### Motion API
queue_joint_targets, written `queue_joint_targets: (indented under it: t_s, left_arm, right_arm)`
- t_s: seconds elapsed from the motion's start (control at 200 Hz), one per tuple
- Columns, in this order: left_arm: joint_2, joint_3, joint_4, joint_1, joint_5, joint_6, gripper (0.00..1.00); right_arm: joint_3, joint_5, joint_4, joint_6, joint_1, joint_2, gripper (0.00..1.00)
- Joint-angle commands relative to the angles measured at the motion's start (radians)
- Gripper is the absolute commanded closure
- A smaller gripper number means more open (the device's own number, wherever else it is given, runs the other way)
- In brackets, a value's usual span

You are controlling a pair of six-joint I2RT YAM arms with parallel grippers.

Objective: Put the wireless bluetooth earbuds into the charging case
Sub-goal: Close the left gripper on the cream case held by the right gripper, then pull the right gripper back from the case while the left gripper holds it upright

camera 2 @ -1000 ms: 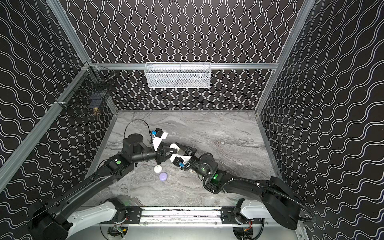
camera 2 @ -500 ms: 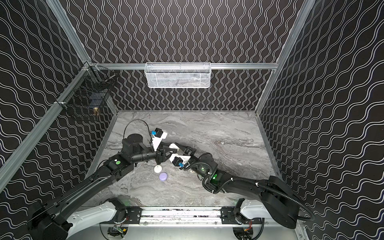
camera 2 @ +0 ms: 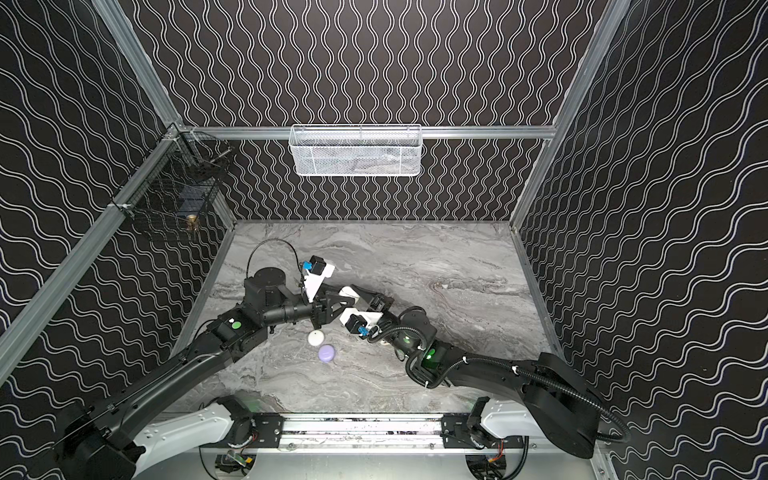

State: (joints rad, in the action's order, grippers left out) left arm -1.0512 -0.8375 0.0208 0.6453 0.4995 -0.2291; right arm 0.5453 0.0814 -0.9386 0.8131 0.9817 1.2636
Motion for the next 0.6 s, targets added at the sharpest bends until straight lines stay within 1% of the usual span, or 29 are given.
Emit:
queue_joint_targets:
  t_s: [0.0,0.025,0.05,0.085,0.15,0.19,0.22,0.25,0.32,0.425,0.465,0.55,0.596]
  left_arm:
    - [-0.01,-0.002,0.035,0.001,0.031,0.024,0.73]
    - [-0.013,-0.002,0.03,0.001,0.039,0.025,0.76]
    - [-0.013,-0.001,0.026,0.001,0.047,0.024,0.8]
    - [-0.015,0.002,0.013,0.001,0.057,0.024,0.86]
    - [-0.018,0.003,0.0,0.002,0.068,0.029,0.92]
    - [-0.017,0.007,-0.009,0.001,0.063,0.033,1.0]
    - [-0.011,0.012,-0.012,0.002,0.057,0.041,1.0]
    - [-0.002,0.022,-0.025,0.001,0.046,0.046,1.0]
    - [0.037,0.055,-0.065,0.001,0.007,0.058,1.0]
    - [0.113,0.122,-0.145,0.002,-0.034,0.112,1.0]
    - [0.146,0.158,-0.187,0.001,-0.047,0.143,1.0]
    - [0.213,0.243,-0.288,0.001,-0.006,0.267,1.0]
    - [0.243,0.275,-0.31,0.001,-0.018,0.301,1.0]
  right_arm:
    - [0.005,0.001,-0.097,-0.008,0.0,-0.013,0.85]
    - [0.004,-0.003,-0.096,-0.009,0.0,-0.016,0.83]
    - [0.003,-0.007,-0.096,-0.01,0.0,-0.019,0.78]
    - [0.0,-0.013,-0.096,-0.014,0.0,-0.021,0.66]
    - [-0.013,-0.025,-0.1,-0.024,0.001,-0.035,0.43]
    - [-0.026,-0.033,-0.103,-0.035,0.0,-0.05,0.31]
    - [-0.038,-0.037,-0.103,-0.045,0.0,-0.065,0.25]
    - [-0.053,-0.041,-0.102,-0.059,0.0,-0.081,0.21]
    - [-0.096,-0.051,-0.1,-0.094,0.0,-0.137,0.15]
    - [-0.177,-0.071,-0.098,-0.15,0.0,-0.237,0.11]
    - [-0.205,-0.079,-0.094,-0.176,0.0,-0.274,0.11]
    - [-0.248,-0.087,-0.06,-0.229,0.0,-0.351,0.12]
    - [-0.268,-0.085,-0.039,-0.26,0.0,-0.388,0.13]
